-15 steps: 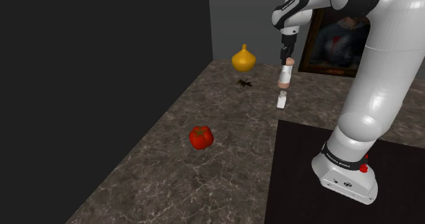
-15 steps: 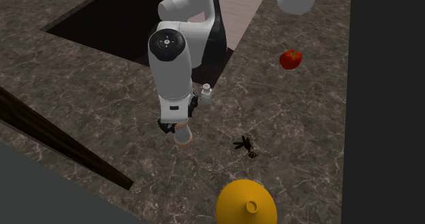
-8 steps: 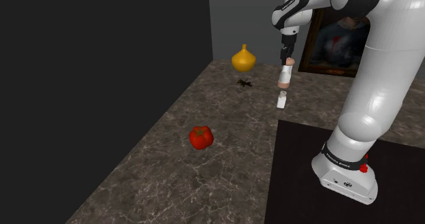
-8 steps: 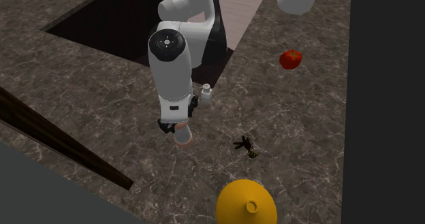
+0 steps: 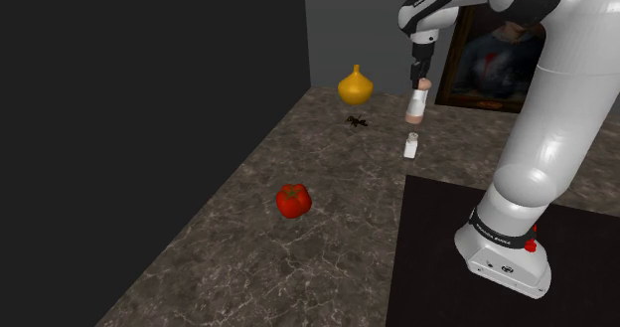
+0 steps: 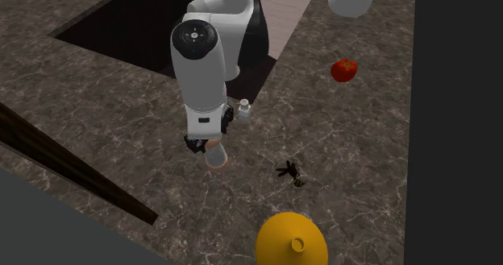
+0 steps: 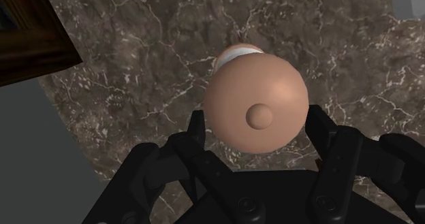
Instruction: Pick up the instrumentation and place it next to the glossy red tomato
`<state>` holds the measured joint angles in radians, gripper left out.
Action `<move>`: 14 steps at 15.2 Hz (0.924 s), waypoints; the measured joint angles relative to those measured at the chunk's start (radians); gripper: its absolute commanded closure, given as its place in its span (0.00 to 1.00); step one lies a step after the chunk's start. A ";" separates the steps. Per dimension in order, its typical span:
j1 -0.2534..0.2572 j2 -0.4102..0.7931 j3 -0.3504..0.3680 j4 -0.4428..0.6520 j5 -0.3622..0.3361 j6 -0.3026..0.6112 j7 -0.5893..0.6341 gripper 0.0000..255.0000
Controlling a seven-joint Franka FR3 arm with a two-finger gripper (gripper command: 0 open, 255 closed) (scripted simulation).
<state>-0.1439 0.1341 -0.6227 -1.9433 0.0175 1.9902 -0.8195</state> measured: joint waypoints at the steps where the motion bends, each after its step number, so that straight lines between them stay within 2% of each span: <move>1: 0.000 -0.002 -0.001 0.009 -0.001 -0.011 0.000 1.00; 14: 0.006 -0.047 -0.003 0.144 -0.029 -0.182 0.013 1.00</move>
<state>-0.1375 0.0875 -0.6257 -1.7996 -0.0112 1.8085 -0.8070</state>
